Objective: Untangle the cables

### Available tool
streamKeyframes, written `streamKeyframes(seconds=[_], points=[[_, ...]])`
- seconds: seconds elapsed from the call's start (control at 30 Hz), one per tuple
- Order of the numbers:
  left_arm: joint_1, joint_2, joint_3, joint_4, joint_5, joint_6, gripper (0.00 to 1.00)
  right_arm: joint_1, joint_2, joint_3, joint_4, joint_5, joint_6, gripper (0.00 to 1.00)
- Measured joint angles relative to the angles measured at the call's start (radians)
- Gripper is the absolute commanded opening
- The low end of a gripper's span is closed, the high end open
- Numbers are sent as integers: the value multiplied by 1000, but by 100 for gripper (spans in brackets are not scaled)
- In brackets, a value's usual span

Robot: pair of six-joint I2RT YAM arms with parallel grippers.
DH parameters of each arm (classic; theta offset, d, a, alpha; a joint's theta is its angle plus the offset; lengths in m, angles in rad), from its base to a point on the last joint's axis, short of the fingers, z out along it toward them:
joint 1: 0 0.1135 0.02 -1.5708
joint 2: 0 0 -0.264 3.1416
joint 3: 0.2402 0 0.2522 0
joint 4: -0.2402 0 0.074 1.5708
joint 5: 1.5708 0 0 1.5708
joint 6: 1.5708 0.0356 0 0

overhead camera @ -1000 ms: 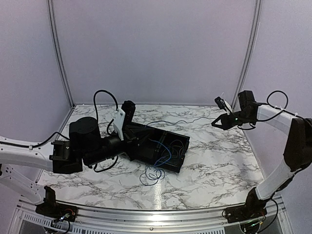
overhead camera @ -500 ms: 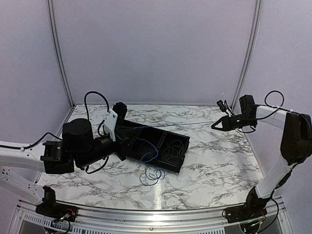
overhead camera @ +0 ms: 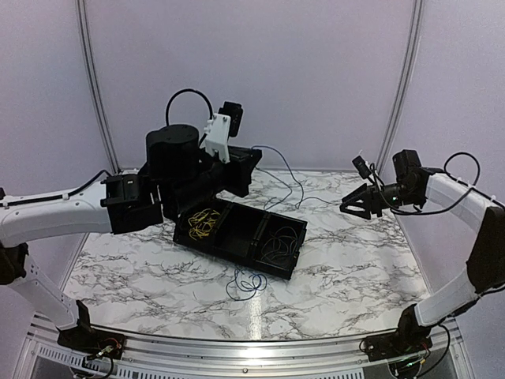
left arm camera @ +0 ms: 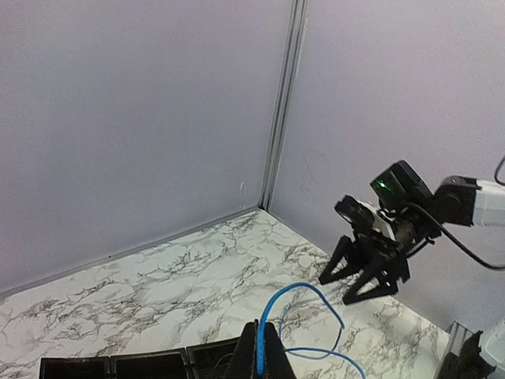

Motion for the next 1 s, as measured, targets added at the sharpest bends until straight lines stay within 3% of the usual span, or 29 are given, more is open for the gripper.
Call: streamKeyframes(seconds=[0.3, 0.47, 0.67, 0.8, 0.9, 1.0], points=[[69, 62, 134, -116, 18, -16, 0, 15, -260, -210, -1, -47, -134, 76], [99, 68, 153, -161, 27, -15, 0, 15, -312, -285, 5, -94, -164, 88], [122, 99, 154, -164, 35, -3, 0, 3, -336, -237, -54, -189, -227, 90], [127, 161, 154, -166, 60, 2, 0, -4, -328, -60, -110, -200, -208, 88], [127, 187, 152, -166, 89, -5, 0, -5, -338, 43, -67, -180, -147, 86], [127, 187, 152, -162, 105, -10, 0, -5, -378, 27, 16, -120, -87, 85]])
